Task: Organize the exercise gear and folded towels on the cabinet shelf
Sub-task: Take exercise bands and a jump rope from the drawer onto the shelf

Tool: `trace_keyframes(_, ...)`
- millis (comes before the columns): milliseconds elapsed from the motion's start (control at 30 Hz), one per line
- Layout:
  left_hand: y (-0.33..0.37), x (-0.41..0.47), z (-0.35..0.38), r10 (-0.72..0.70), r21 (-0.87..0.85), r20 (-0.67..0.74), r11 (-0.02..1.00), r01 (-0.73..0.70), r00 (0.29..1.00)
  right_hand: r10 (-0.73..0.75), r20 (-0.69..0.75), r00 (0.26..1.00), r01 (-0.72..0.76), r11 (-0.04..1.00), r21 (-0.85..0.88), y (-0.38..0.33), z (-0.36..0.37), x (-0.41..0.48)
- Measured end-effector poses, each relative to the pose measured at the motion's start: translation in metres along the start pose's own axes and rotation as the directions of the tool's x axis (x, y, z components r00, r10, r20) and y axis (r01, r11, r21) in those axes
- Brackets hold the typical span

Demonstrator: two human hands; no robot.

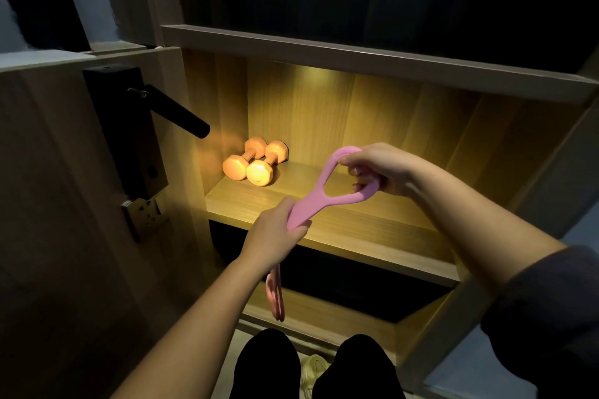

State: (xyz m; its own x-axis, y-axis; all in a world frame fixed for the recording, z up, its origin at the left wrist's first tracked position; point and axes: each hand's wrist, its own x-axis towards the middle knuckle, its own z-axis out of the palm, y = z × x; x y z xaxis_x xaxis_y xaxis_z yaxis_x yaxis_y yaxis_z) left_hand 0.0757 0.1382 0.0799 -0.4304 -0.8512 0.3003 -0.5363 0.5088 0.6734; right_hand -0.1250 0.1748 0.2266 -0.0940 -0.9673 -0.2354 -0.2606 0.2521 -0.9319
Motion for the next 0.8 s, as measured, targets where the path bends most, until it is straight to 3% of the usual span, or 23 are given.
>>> trace_keyframes(233, -0.049, -0.011, -0.005, -0.125, 0.13, 0.076, 0.985, 0.114, 0.989, 0.076, -0.205, 0.976, -0.063, 0.996, 0.067, 0.024, -0.032, 0.008)
trace_keyframes(467, -0.088, -0.028, -0.005, -0.173, 0.214, 0.169, 0.967, 0.135, 0.97, 0.188, -0.292, 0.938, -0.186, 0.982, 0.035, 0.052, -0.055, 0.014)
trace_keyframes(600, -0.094, -0.032, -0.003, -0.19, 0.181, 0.183, 0.971, 0.157, 0.965, 0.221, -0.308, 0.925, -0.235, 0.972, -0.008, 0.065, -0.056, 0.016)
trace_keyframes(800, -0.086, -0.031, -0.001, -0.09, 0.274, 0.177, 0.961, 0.039, 0.98, 0.212, -0.36, 0.908, -0.247, 0.967, -0.055, 0.07, -0.062, 0.017)
